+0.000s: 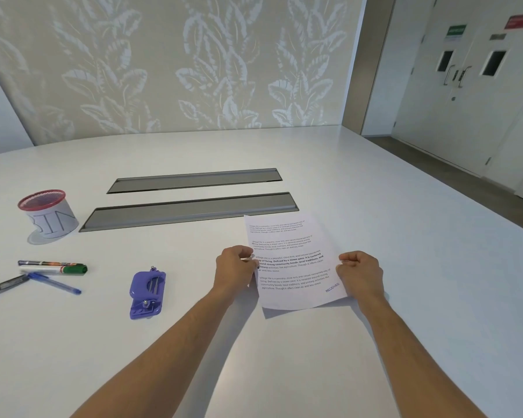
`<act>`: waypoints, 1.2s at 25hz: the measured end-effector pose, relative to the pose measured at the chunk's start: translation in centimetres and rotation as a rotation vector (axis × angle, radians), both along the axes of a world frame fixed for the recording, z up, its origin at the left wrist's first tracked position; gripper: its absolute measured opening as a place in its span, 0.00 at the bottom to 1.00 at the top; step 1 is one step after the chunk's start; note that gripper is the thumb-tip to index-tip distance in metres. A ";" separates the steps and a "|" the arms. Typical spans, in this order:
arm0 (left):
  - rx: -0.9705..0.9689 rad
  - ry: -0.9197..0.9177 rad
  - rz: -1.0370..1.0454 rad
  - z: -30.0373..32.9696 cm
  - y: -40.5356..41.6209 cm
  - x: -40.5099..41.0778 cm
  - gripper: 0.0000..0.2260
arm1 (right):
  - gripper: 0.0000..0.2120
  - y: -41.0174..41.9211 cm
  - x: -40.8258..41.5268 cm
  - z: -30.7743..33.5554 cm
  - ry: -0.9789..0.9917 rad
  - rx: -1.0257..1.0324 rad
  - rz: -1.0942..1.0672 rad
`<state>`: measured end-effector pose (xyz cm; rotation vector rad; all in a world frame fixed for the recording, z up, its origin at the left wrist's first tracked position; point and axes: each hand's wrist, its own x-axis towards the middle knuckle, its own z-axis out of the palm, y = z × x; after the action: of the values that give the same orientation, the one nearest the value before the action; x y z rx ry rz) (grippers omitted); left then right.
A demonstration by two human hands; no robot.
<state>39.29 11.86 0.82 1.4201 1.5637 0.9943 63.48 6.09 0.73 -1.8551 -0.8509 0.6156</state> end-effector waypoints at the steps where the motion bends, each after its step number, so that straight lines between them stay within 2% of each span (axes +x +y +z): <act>1: 0.009 0.023 0.004 0.0 0.1 0.2 0.06 | 0.12 0.1 0.0 0.0 -0.023 0.000 -0.003; 8: 0.088 0.184 -0.003 0.1 0.1 1.1 0.06 | 0.13 0.6 -0.1 -0.6 -0.241 -0.009 0.030; 11: 0.135 0.270 -0.034 0.1 0.2 1.3 0.10 | 0.14 0.7 -0.4 -0.8 -0.297 -0.034 0.043; 20: 0.170 0.437 -0.066 -0.3 0.1 1.6 0.10 | 0.13 0.4 -1.2 -0.8 -0.445 -0.061 0.056; 26: 0.225 0.475 -0.093 -0.7 -0.1 1.4 0.12 | 0.12 -0.1 -1.5 -0.8 -0.651 -0.118 0.047; 30: 0.250 0.448 -0.104 -1.1 -0.3 1.2 0.11 | 0.10 -0.1 -1.3 -0.8 -0.613 -0.108 0.022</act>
<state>40.49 11.57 -0.27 1.9836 1.6957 0.8706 62.13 5.95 -0.04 -2.1723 -1.2489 0.0924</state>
